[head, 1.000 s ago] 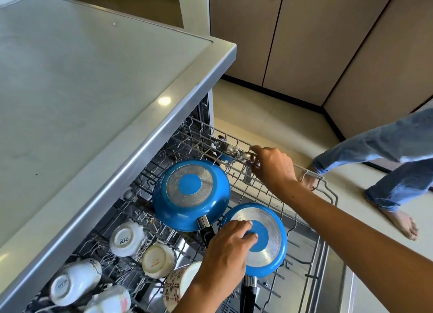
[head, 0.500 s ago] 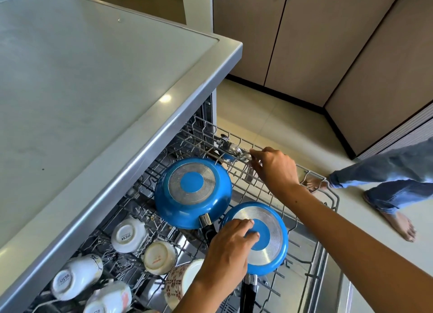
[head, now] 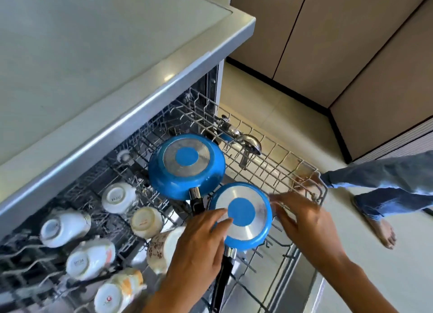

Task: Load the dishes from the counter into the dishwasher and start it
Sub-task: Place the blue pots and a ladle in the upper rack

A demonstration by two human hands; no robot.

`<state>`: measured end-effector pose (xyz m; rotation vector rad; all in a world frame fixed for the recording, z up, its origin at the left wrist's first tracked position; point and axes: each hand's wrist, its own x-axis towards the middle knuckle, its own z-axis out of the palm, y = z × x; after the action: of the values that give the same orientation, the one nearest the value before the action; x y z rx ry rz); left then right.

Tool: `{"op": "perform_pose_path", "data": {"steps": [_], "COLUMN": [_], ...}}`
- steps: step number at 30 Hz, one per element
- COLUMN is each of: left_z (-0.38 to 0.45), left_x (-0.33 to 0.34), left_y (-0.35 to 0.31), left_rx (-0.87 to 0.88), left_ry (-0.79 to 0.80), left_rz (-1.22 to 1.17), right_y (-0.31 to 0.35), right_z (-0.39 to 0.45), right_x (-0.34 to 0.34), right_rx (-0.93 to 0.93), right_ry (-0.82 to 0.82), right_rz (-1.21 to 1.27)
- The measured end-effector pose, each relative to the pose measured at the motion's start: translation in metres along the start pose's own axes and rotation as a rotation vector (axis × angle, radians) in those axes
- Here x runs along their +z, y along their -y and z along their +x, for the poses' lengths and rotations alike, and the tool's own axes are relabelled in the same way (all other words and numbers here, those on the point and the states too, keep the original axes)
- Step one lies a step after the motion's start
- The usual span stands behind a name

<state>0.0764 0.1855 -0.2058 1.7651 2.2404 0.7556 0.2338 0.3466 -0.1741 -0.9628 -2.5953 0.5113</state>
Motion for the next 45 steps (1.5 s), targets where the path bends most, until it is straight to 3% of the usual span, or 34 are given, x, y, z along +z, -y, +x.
{"op": "perform_pose_path", "data": {"steps": [7, 13, 18, 27, 45], "left_z": [-0.094, -0.16, -0.172, -0.179, -0.148], "left_x": [0.043, 0.099, 0.123, 0.15, 0.087], "left_y": [-0.071, -0.152, -0.182, -0.159, -0.057], "left_rx": [-0.074, -0.515, -0.719, -0.685, -0.636], "left_ry": [-0.098, -0.054, -0.136, -0.19, -0.178], "left_rz": [0.099, 0.219, 0.279, 0.366, 0.401], "right_y": [-0.037, -0.041, -0.035, -0.037, 0.031], "right_z": [-0.108, -0.156, -0.183, -0.192, -0.099], "right_x": [0.008, 0.01, 0.03, 0.064, 0.099], "right_rx": [-0.339, -0.607, -0.568, -0.568, -0.611], "right_ry": [0.14, 0.268, 0.316, 0.305, 0.301], "right_rz": [-0.023, -0.24, -0.279, -0.282, -0.321]}}
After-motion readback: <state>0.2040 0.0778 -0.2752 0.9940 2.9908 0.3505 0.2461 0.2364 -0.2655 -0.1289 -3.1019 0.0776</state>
